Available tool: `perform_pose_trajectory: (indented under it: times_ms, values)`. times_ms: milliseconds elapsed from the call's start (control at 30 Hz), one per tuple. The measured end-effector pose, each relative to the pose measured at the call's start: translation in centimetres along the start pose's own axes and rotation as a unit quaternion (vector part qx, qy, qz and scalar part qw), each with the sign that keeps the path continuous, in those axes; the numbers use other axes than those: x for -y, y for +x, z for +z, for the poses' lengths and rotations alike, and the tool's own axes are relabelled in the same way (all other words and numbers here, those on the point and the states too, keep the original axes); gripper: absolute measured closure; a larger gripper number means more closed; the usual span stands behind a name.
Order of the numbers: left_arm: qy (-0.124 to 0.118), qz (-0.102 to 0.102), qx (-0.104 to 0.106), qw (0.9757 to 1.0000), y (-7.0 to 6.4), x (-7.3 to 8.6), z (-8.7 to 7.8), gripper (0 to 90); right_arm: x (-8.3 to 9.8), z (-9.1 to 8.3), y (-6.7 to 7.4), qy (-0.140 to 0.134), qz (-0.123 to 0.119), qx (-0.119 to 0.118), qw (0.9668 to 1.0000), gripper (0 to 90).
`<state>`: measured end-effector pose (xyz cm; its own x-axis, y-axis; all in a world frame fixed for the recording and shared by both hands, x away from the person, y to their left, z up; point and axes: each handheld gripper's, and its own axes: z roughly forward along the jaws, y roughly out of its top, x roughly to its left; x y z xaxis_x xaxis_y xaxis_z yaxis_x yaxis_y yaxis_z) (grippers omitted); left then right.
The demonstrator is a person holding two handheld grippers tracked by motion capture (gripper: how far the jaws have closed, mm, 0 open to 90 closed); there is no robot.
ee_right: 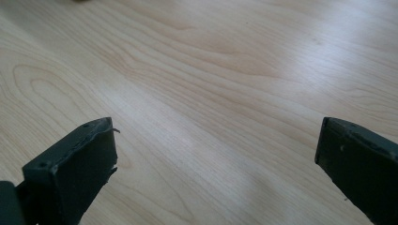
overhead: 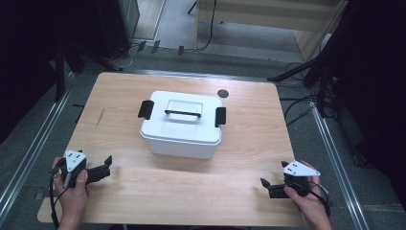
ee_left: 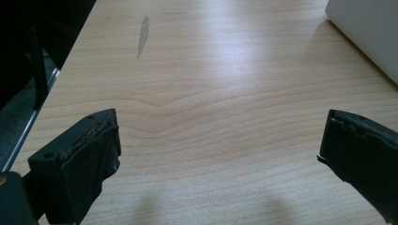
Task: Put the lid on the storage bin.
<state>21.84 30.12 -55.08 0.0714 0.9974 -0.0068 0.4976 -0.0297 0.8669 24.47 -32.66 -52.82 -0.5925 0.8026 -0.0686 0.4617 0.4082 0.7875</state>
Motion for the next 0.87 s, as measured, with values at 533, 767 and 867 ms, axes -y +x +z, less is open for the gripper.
perform_pose_trajectory:
  times_ms: [533,767,867]
  values:
    - [0.002,-0.001,-0.002,1.0000,0.0,0.0,0.1,0.0,3.7,-2.6,-1.1,-0.076,0.067,0.045,0.9939,0.0]
    - [0.001,0.003,-0.011,0.9999,-0.2,0.0,0.0,0.0,4.0,-2.5,-1.7,-0.094,0.088,0.043,0.9908,0.0]
    - [0.003,0.003,-0.014,0.9999,-0.2,0.0,0.1,0.0,3.9,-2.4,-1.7,-0.099,0.098,0.039,0.9895,0.0]
